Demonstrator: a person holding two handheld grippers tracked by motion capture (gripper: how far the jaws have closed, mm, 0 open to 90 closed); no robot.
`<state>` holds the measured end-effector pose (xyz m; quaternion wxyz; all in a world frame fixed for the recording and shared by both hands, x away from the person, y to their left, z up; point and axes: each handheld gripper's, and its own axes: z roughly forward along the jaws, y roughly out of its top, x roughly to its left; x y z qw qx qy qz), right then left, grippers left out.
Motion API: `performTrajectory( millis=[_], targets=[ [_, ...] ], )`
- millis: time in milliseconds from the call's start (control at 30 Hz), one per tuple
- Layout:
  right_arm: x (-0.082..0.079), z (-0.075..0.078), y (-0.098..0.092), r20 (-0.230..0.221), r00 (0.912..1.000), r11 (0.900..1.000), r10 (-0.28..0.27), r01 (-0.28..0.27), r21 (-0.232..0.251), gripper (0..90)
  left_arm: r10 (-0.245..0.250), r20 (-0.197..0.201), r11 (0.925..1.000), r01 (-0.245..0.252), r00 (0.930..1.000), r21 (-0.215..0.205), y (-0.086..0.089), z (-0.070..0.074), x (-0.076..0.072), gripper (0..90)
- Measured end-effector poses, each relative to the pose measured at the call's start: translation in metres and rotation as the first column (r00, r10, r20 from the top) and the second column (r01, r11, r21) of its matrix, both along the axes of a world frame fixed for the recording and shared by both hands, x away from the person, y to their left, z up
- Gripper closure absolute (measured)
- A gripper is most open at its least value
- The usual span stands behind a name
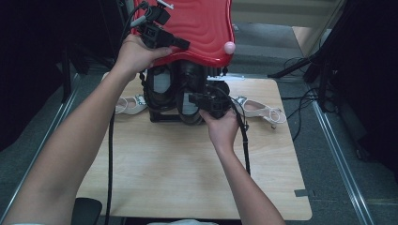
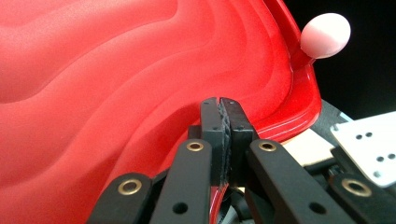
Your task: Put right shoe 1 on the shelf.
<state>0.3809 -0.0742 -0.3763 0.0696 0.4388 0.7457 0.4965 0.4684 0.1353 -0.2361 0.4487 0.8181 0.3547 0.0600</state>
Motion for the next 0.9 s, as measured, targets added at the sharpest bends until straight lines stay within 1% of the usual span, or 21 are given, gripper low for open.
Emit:
performTrajectory(
  millis=[67,133,233,300,400,467,500,633,800,900],
  targets=[
    [-0.005,0.001,-0.001,-0.002,0.9997,1.000,0.022,-0.022,0.016,90.0,-0.001,0.001,1.0000,0.001,1.0000,0.002,0.000,0.000,0.000,89.3],
    [-0.012,0.002,-0.003,0.004,0.9988,0.999,0.048,-0.049,0.025,90.0,0.000,0.001,1.0000,0.000,1.0000,0.002,0.000,0.000,0.000,89.3],
    [-0.022,0.000,-0.007,0.011,0.9966,0.996,0.082,-0.082,0.020,90.0,0.003,0.002,1.0000,-0.003,1.0000,0.003,0.000,0.000,0.000,89.3],
    [-0.029,-0.003,-0.010,0.015,0.9938,0.994,0.110,-0.111,0.014,90.0,0.004,0.000,1.0000,-0.004,1.0000,0.001,0.000,0.000,0.000,89.3],
    [-0.038,-0.012,-0.013,0.001,0.9891,0.989,0.147,-0.147,0.021,90.0,0.004,-0.001,1.0000,-0.004,1.0000,0.003,0.000,0.000,0.000,89.4],
    [-0.042,-0.018,-0.014,0.002,0.9869,0.987,0.161,-0.161,0.009,90.0,0.006,-0.002,1.0000,-0.006,1.0000,0.003,-0.001,0.000,0.000,89.3],
    [-0.043,-0.020,-0.014,0.000,0.9862,0.986,0.166,-0.166,0.008,90.0,0.007,-0.002,1.0000,-0.007,1.0000,0.002,-0.001,0.000,0.000,89.4],
    [-0.046,-0.033,-0.018,-0.026,0.9817,0.981,0.189,-0.187,0.056,90.0,0.005,-0.005,1.0000,-0.005,1.0000,0.002,-0.001,0.001,0.001,89.4],
    [-0.046,-0.049,-0.012,-0.039,0.9781,0.978,0.205,-0.203,0.037,90.0,0.005,-0.006,1.0000,-0.005,1.0000,0.001,-0.001,0.000,0.001,89.4],
    [-0.044,-0.056,-0.005,-0.030,0.9775,0.978,0.209,-0.208,0.016,90.0,0.003,-0.008,1.0000,-0.003,1.0000,0.000,0.000,0.000,0.001,89.4]
  ],
)
